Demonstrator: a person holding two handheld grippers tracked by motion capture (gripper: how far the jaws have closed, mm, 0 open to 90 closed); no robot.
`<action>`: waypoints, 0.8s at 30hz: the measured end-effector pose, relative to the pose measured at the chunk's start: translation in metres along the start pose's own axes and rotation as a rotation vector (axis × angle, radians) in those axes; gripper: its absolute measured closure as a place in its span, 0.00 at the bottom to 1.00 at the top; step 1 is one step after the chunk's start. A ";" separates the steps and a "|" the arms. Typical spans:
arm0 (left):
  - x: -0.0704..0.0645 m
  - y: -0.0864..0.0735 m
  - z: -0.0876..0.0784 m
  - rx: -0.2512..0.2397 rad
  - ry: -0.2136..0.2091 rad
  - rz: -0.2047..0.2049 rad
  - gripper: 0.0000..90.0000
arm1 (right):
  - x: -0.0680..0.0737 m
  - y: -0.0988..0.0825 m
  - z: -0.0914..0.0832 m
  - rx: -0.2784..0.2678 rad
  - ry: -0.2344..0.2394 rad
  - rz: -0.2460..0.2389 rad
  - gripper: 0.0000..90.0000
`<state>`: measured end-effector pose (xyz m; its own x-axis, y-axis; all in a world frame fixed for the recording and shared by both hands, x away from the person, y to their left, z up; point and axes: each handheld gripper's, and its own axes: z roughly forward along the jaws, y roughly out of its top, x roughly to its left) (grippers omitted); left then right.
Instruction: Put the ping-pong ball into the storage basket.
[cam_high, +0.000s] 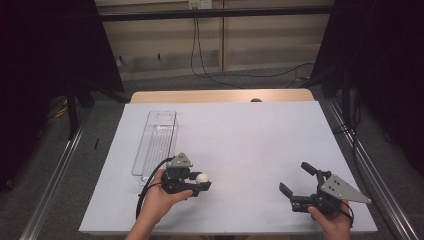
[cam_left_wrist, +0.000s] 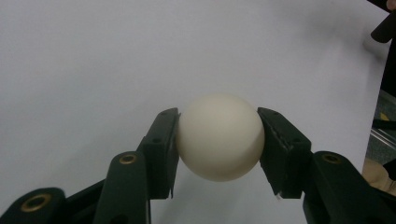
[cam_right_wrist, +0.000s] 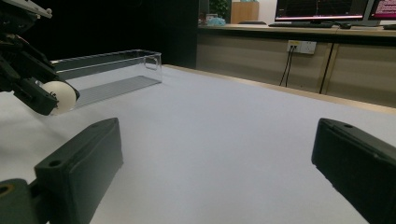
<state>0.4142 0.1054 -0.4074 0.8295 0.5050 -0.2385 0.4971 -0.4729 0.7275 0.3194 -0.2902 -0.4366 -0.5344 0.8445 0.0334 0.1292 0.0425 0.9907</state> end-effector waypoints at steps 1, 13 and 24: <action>0.000 0.000 -0.001 0.001 -0.005 -0.003 0.57 | 0.000 0.000 0.000 0.000 0.000 -0.001 0.02; 0.005 0.006 -0.009 0.010 0.012 -0.012 0.57 | 0.000 0.000 0.000 0.004 0.001 0.001 0.02; 0.008 0.011 -0.014 0.006 0.016 -0.017 0.57 | -0.001 0.000 0.000 0.003 -0.001 0.001 0.02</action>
<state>0.4227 0.1144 -0.3927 0.8165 0.5247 -0.2408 0.5131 -0.4684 0.7193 0.3197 -0.2908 -0.4370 -0.5331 0.8454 0.0341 0.1319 0.0432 0.9903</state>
